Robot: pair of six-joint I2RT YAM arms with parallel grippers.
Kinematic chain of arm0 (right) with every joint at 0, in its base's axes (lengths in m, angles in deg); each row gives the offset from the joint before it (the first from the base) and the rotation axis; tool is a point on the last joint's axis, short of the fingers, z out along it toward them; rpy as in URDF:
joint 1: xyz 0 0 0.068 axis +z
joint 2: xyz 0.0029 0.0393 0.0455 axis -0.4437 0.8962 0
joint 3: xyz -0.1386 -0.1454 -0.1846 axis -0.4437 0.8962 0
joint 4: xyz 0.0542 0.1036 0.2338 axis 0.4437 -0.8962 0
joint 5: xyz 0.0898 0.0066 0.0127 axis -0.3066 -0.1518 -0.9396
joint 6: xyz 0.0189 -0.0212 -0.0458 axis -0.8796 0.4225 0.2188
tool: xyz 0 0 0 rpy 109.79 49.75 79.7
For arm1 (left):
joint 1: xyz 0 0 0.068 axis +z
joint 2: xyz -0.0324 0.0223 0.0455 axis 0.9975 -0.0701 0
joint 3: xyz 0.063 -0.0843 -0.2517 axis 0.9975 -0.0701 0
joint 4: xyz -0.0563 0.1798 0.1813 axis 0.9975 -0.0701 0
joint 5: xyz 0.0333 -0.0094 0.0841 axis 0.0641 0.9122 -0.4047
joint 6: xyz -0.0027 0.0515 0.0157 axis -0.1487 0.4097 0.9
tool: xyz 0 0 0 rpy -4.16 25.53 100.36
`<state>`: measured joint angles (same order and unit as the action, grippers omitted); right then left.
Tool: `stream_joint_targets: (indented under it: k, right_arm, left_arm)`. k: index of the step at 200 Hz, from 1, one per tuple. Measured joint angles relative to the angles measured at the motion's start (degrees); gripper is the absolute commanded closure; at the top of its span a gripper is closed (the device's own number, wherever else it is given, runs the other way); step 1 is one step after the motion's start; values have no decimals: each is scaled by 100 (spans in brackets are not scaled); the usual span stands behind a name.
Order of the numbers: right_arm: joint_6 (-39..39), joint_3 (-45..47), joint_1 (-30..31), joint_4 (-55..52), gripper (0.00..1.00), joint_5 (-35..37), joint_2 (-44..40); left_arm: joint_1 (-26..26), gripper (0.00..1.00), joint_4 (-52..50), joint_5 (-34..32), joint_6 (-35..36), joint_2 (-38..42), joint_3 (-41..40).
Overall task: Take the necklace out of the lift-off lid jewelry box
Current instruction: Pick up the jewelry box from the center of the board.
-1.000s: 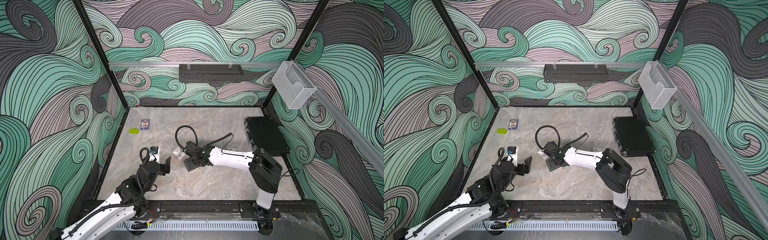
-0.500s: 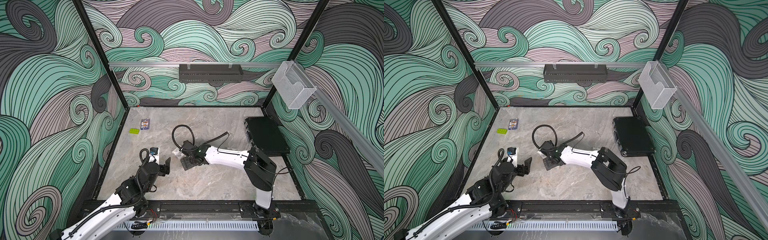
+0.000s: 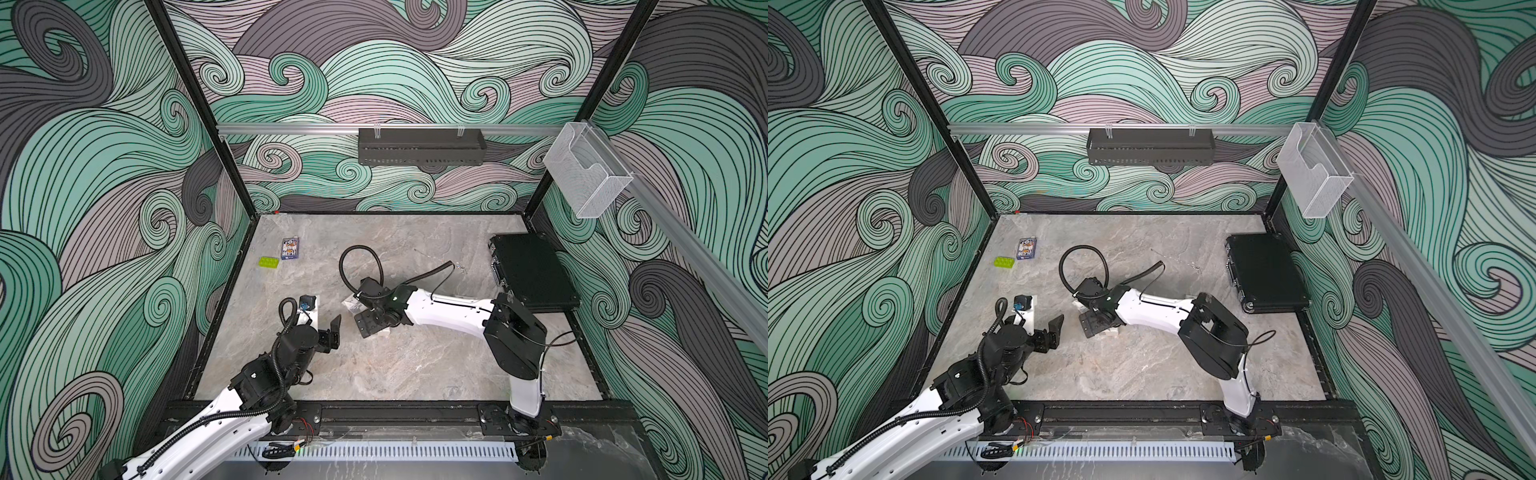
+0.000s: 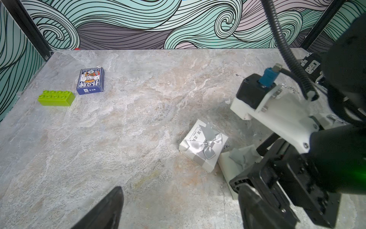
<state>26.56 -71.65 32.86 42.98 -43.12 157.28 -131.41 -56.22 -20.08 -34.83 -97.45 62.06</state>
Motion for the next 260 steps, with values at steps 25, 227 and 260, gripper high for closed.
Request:
stream_joint_targets:
  k: [25, 227, 260]
  right_arm:
    - [17, -90, -2, -46, 9, 83, 125]
    - [474, -44, 0, -352, 16, 105, 151]
    - [514, -66, 0, -369, 24, 68, 153]
  left_arm:
    - [0, 11, -2, 13, -2, 39, -2]
    - [0, 12, 2, 92, -4, 48, -2]
    - [0, 12, 2, 101, -4, 48, -2]
